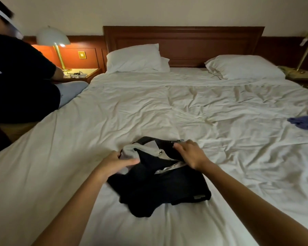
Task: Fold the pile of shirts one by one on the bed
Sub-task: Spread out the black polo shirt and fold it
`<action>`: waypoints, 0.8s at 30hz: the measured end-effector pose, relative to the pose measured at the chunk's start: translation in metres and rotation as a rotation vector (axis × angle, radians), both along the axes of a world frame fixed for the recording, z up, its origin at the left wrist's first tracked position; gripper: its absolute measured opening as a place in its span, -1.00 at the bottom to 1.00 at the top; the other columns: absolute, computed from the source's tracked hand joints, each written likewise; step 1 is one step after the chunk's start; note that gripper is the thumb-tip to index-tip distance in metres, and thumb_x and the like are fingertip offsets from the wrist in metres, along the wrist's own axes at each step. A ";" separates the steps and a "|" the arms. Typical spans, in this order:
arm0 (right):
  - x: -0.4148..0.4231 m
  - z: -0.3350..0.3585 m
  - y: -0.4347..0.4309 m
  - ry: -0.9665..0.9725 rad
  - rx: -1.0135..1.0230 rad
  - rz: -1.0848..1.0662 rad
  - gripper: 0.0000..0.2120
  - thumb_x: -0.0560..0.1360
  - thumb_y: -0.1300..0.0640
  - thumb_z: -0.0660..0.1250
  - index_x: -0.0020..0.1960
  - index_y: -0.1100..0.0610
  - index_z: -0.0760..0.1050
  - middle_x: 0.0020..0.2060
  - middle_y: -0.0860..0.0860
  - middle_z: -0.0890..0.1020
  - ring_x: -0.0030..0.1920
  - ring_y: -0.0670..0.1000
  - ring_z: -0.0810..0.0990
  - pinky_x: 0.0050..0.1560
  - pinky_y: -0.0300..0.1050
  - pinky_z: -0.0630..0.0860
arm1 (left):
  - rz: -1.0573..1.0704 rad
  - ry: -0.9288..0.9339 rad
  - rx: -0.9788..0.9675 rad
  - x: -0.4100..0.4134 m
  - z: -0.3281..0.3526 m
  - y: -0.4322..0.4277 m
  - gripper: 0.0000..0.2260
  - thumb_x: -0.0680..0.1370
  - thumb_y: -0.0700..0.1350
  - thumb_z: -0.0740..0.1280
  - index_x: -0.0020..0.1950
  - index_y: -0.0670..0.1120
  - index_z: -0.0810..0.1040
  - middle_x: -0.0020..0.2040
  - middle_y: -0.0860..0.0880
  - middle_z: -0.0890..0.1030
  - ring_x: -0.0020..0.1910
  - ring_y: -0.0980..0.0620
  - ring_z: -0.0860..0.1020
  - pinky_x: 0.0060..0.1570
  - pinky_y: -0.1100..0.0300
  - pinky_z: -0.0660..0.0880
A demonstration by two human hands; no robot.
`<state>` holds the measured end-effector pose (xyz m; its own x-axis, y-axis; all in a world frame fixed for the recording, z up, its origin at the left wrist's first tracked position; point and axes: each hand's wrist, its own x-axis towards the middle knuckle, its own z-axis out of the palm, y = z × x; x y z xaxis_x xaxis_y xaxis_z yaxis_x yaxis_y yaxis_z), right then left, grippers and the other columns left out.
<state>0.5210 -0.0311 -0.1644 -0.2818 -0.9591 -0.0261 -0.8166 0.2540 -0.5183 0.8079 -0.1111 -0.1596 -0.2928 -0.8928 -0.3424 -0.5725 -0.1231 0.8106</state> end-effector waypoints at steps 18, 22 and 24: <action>-0.056 0.035 0.123 -0.727 0.239 -0.189 -0.35 0.39 0.00 0.57 0.33 -0.20 0.28 -0.20 0.22 0.70 -0.40 0.17 0.64 -0.41 -0.08 0.57 | -0.111 -0.065 -0.279 -0.044 0.082 -0.051 -0.19 0.43 -0.07 0.57 0.58 0.00 0.24 0.47 -0.16 0.41 0.37 -0.06 0.43 0.32 0.18 0.36; -0.061 0.024 0.147 -0.559 0.086 -0.324 -0.45 0.45 -0.13 0.48 0.36 -0.06 0.39 -0.23 0.18 0.69 -0.37 0.07 0.63 -0.35 -0.07 0.58 | -0.161 -0.357 -0.232 -0.056 0.047 -0.020 -0.17 0.47 0.27 0.41 0.61 -0.04 0.18 0.58 -0.14 0.22 0.52 -0.13 0.27 0.43 0.07 0.26; -0.055 0.016 0.136 -0.533 -0.017 -0.308 -0.46 0.49 -0.14 0.42 0.41 -0.06 0.38 -0.08 0.13 0.70 -0.16 0.06 0.69 -0.06 0.02 0.65 | -0.105 -0.360 -0.162 -0.051 0.023 0.008 -0.14 0.44 0.35 0.38 0.60 -0.01 0.17 0.54 -0.17 0.22 0.50 -0.18 0.29 0.42 0.00 0.31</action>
<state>0.4661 0.1049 -0.1480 -0.4979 -0.8374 -0.2254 -0.3342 0.4251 -0.8412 0.7564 -0.1030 -0.1368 -0.2720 -0.9152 -0.2973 -0.8258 0.0634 0.5604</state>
